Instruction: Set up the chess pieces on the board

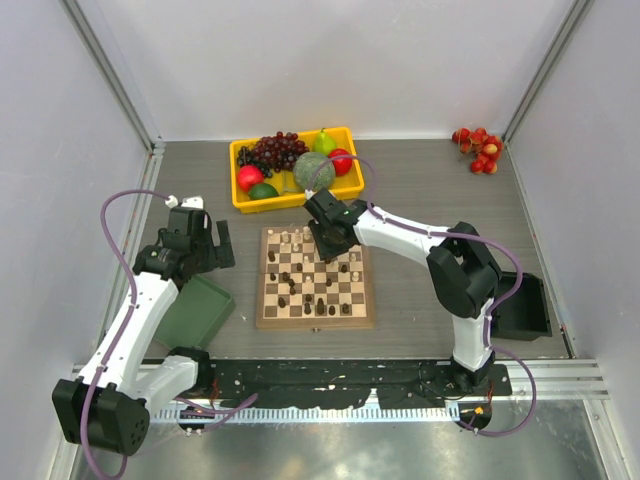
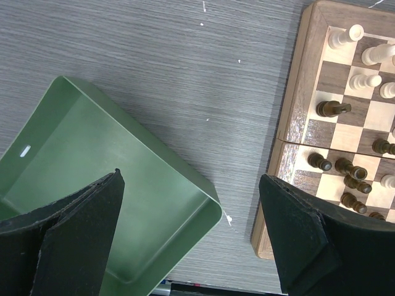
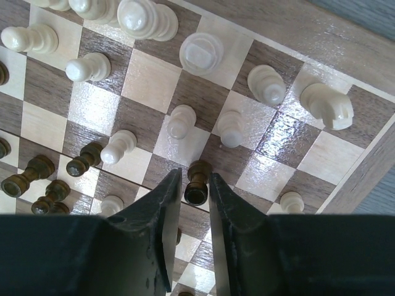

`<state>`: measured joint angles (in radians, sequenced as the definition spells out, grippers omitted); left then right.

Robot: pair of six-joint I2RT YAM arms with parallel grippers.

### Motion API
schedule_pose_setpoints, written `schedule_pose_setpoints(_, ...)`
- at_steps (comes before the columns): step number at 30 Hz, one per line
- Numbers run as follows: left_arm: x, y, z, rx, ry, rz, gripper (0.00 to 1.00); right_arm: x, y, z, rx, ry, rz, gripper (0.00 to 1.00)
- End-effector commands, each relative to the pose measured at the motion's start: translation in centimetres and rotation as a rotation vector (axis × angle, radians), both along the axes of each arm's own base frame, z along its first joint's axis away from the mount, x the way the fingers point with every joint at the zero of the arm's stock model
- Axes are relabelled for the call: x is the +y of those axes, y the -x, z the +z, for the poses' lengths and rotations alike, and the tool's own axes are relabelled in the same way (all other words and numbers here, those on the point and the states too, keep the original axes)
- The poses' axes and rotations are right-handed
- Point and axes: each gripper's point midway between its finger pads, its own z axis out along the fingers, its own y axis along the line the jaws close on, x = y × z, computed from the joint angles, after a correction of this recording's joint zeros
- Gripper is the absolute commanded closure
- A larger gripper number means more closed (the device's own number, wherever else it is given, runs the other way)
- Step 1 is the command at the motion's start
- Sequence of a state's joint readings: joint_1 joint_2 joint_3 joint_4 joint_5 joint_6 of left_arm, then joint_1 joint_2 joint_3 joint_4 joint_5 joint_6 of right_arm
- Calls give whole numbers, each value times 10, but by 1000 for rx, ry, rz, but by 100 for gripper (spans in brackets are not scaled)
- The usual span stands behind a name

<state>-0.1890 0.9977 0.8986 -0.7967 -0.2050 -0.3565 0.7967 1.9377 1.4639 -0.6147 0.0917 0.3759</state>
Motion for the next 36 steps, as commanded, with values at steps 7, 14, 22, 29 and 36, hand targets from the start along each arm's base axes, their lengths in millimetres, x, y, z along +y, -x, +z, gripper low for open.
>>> schedule_pose_setpoints(7,-3,-12,13,-48,0,-18,1,7,-11,39,-95,-43,6,85)
schedule_pose_setpoints(14,-4,-14,16,-56,3,-23,1,-8,14,89,-171,-128,1,85)
schedule_pose_setpoints(22,-3,-13,17,-86,10,-15,1,-46,59,86,-142,-151,-68,85)
schedule_pose_setpoints(29,10,-7,15,-69,-52,19,1,-70,83,72,-132,-110,-146,85)
schedule_pose_setpoints(36,5,-10,22,-102,-22,2,1,-78,99,69,-148,-123,-155,85)
